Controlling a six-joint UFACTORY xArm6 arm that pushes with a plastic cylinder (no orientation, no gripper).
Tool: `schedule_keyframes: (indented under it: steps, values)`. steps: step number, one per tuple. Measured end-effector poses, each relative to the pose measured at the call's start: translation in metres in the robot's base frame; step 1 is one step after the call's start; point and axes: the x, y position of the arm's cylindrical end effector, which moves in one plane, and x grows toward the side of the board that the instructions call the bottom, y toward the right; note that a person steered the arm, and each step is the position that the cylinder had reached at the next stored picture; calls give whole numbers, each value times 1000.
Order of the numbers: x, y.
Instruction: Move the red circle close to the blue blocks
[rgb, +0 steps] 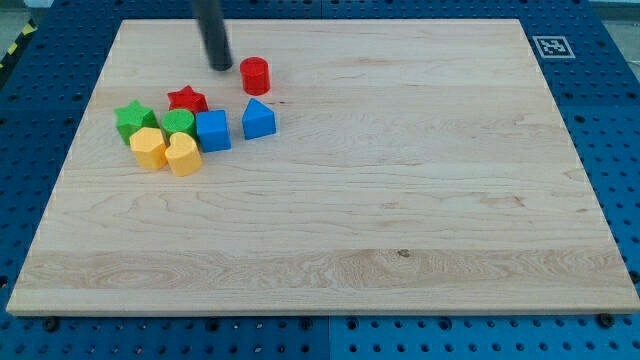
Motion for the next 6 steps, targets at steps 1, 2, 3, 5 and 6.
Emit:
schedule_keyframes:
  steps: [1, 2, 3, 5, 6]
  values:
    - [-8, 70]
    - [4, 66]
    - [5, 40]
    - [28, 38]
    - [51, 38]
